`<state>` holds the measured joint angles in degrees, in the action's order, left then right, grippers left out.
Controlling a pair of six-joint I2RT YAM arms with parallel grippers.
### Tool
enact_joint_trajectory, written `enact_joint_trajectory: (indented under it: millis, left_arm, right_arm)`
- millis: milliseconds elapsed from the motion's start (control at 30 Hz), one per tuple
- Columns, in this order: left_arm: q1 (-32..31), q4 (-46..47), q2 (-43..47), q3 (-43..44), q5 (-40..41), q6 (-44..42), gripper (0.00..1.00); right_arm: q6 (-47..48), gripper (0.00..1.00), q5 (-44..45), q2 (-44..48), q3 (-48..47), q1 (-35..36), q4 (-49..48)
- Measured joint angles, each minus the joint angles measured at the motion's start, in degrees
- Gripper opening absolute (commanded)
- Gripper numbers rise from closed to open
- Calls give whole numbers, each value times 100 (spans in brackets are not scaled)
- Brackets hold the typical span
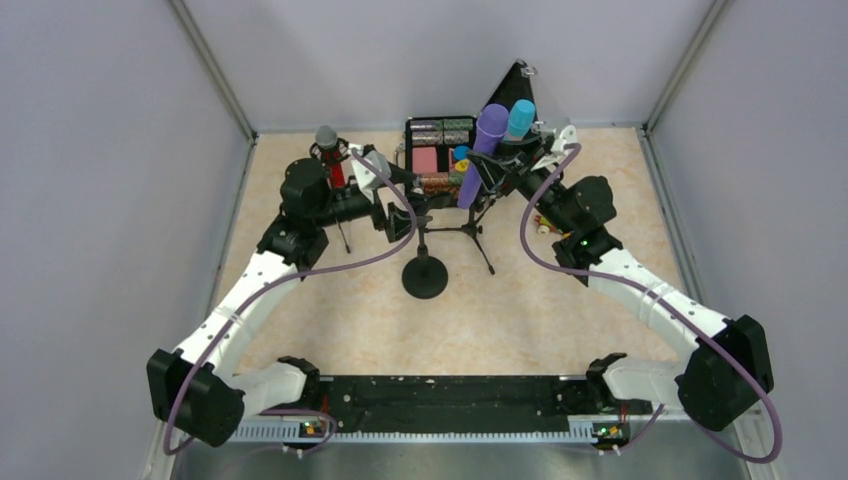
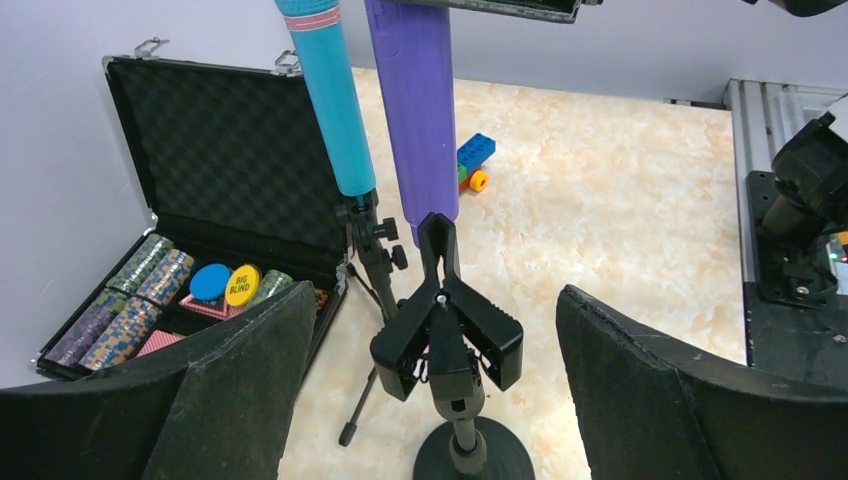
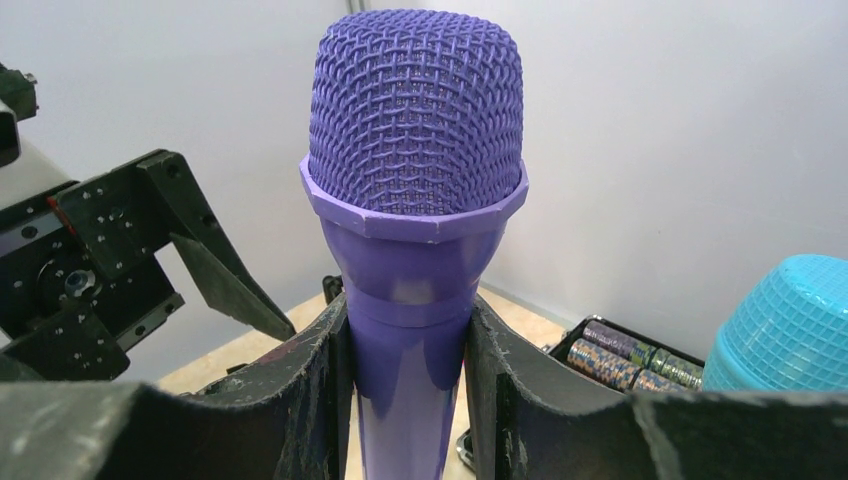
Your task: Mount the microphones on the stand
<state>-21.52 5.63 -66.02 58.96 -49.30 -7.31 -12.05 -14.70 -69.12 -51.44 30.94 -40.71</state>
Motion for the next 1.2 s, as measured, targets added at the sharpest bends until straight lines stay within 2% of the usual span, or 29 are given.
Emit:
enact_joint_trajectory:
  millis: [467,1200]
  left_arm:
    - [-289,-372,13,-2,664,-476,92]
    - [-415,-660,-15,-2,785,-664,88]
  right_arm:
    - [-201,0,-7,-7,0,0,-55]
    - [-601,0,-101,-501,2,90,-387]
